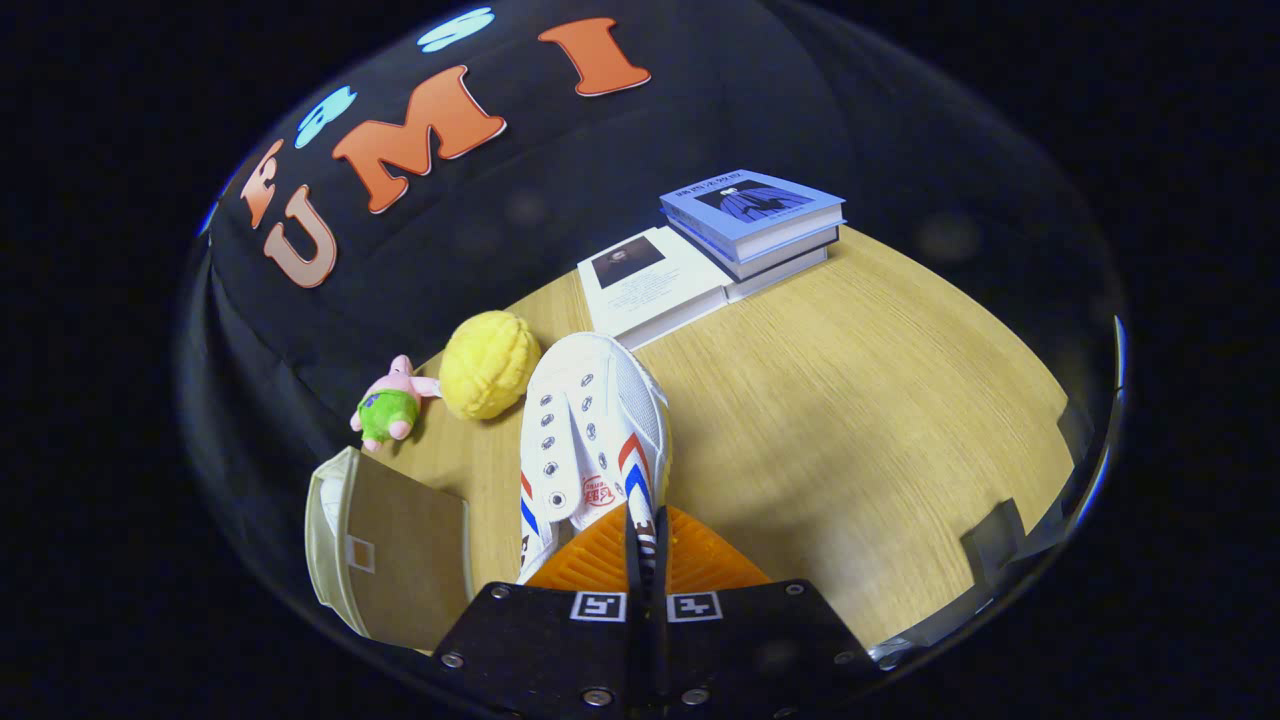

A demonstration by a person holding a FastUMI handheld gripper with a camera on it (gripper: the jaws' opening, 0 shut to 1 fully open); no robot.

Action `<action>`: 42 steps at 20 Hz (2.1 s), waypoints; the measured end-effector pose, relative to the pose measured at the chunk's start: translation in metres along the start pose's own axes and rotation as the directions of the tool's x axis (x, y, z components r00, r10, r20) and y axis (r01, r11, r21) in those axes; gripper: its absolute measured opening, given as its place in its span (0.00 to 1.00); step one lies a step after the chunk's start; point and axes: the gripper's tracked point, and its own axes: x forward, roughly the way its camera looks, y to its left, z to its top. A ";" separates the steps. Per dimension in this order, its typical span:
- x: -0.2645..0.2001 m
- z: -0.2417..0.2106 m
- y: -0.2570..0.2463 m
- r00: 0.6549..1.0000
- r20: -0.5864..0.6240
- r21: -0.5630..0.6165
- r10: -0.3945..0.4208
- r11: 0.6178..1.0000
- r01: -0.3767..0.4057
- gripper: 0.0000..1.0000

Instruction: Open the storage box then place both shoes into the box .Put the left shoe in first, then the right shoe, with the right side of both shoes facing outward in a uniform manner.

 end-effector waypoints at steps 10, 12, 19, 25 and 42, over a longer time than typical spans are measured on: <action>-0.042 -0.015 0.148 0.996 0.031 0.000 0.086 0.996 -0.086 0.01; -0.050 -0.018 0.171 0.994 0.040 -0.003 0.098 0.995 -0.098 0.00; -0.057 -0.056 0.240 0.993 0.018 -0.035 0.119 0.992 -0.118 0.01; -0.042 -0.090 0.260 0.993 -0.030 -0.081 0.111 0.990 -0.113 0.01; -0.063 -0.054 0.278 0.989 0.062 -0.249 0.138 0.961 -0.118 0.99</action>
